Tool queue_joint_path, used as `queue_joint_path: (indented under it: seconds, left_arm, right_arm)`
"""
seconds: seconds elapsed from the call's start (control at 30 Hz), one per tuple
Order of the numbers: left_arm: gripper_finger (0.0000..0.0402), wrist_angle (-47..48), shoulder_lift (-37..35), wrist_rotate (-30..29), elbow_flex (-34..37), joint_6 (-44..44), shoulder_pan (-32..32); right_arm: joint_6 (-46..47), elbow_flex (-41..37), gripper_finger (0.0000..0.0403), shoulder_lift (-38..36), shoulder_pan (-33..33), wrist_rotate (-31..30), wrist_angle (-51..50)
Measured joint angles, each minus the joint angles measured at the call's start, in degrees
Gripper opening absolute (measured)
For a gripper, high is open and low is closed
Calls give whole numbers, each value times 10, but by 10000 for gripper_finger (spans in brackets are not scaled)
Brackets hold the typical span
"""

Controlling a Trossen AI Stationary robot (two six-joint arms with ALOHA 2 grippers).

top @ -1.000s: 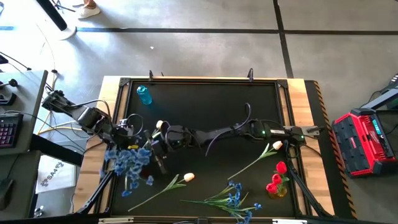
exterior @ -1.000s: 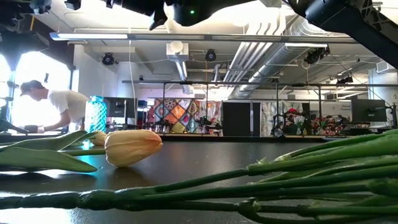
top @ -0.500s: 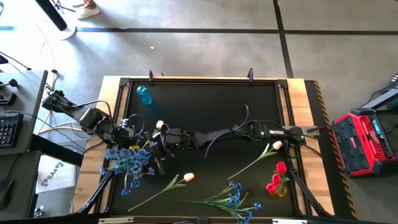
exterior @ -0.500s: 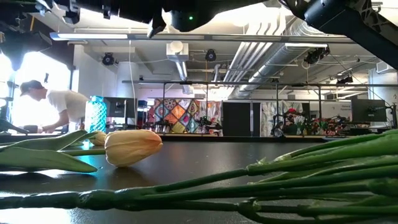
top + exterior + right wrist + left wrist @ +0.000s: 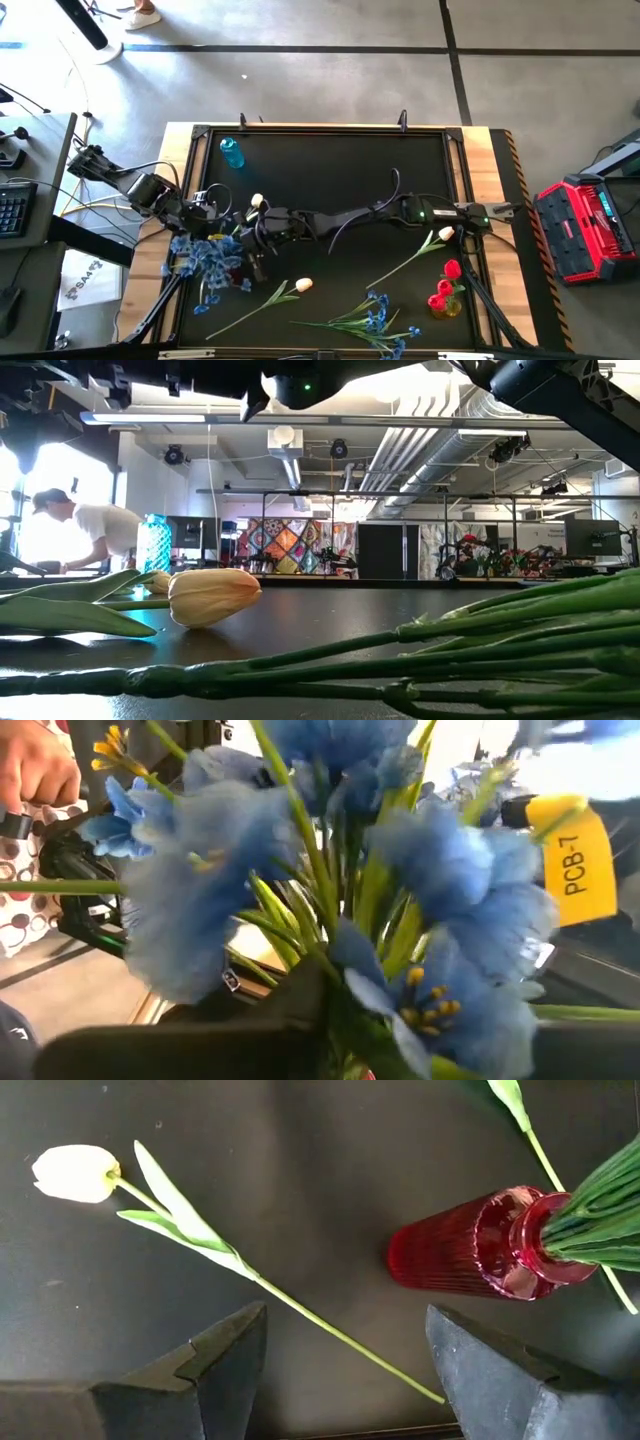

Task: Sort flowers into vase by color
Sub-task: Put the top blue flowers into the red vase, then put the blue flowers into the red vase

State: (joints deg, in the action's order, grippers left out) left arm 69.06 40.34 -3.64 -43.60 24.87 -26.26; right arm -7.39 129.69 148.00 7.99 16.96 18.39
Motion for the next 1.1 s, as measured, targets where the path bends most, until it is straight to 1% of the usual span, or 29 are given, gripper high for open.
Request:
queue_joint_path:
  seconds: [0.13, 0.27, 0.33, 0.43, 0.63, 0.87, 1.03, 1.1]
  left_arm:
    - [259, 0, -1, -3, 0, 5, 0]
    - [259, 0, -6, -15, 0, 6, 0]
    - [259, 0, -10, -17, 0, 6, 0]
    - [259, 0, -17, -26, 0, 6, 0]
    - [259, 0, -28, -46, 0, 12, 0]
    - [255, 2, -37, -124, -4, 62, 0]
    - [240, 4, -37, -160, -14, 93, 0]
    - [235, 4, -37, -166, -16, 95, 0]
  right_arm:
    - [15, 0, 118, 0, -1, 0, -7]
    - [20, 0, 173, -9, -1, 0, -36]
    - [21, 0, 194, -18, -2, 0, -51]
    - [20, 0, 216, -34, -2, 0, -78]
    - [11, 0, 226, -64, -6, 1, -148]
    - [12, 0, 227, -110, -14, 1, -245]
    - [14, 0, 227, -161, -18, -6, -325]
    - [16, 0, 227, -181, -18, -10, -354]
